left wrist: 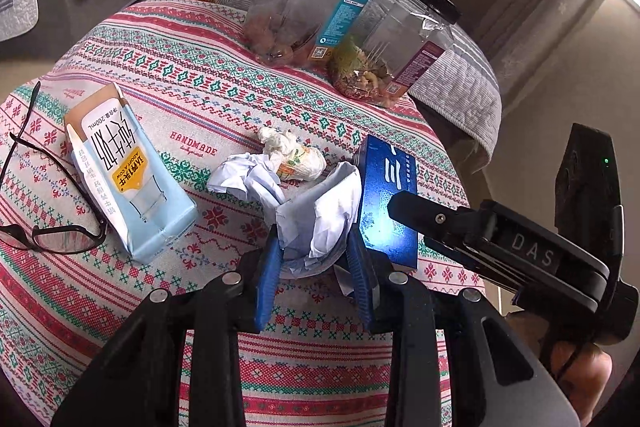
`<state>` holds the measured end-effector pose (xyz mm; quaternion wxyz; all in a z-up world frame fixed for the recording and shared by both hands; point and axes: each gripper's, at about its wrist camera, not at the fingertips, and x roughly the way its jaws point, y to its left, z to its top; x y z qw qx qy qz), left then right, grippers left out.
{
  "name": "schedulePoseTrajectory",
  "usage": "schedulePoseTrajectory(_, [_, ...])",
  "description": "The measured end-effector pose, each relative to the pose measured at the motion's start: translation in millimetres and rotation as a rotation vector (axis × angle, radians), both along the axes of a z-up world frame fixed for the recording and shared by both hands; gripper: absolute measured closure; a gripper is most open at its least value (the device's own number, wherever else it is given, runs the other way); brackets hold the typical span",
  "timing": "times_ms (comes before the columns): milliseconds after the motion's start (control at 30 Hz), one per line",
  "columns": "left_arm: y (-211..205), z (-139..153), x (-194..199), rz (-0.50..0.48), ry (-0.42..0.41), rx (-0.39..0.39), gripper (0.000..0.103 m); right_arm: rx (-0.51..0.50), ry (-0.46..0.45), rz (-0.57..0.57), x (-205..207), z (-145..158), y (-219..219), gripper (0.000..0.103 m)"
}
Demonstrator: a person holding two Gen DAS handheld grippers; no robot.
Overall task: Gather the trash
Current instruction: 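Grasp the crumpled white paper with the left tool, then grasp the dark blue box with the right tool while the left tool holds the paper, then carry paper and blue box over the bin and open both tools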
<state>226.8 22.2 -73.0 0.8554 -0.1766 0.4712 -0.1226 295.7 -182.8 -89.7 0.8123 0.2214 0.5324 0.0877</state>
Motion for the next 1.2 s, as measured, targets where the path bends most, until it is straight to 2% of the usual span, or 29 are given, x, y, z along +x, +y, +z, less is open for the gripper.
schedulePoseTrajectory(200, [-7.4,-2.6,-6.1,-0.025,0.010,0.020,0.071,-0.038,0.020,0.030,6.2,-8.9,11.7,0.029])
schedulePoseTrajectory(300, [-12.3,-1.0,-8.5,-0.036,0.005,0.035,0.071,-0.064,0.017,0.044,4.1,-8.2,14.0,0.044])
schedulePoseTrajectory(400, [-19.9,1.9,-11.5,-0.054,0.002,0.045,0.071,-0.088,0.014,0.057,1.5,-5.0,12.1,0.046])
schedulePoseTrajectory(500, [-27.6,3.1,-14.9,-0.071,0.006,0.035,0.071,-0.083,0.011,0.026,-3.7,-0.8,-1.7,0.047])
schedulePoseTrajectory(700, [-46.3,14.1,-27.4,-0.114,-0.011,0.058,0.071,-0.098,-0.024,-0.008,-15.2,26.2,-27.8,0.047])
schedulePoseTrajectory(833, [-58.2,26.7,-36.9,-0.138,-0.024,0.054,0.071,-0.094,-0.011,-0.036,-28.5,38.0,-49.5,0.047])
schedulePoseTrajectory(1200, [-114.9,53.7,-66.7,-0.233,-0.050,0.078,0.071,-0.084,-0.018,-0.111,-74.4,78.4,-112.9,0.047])
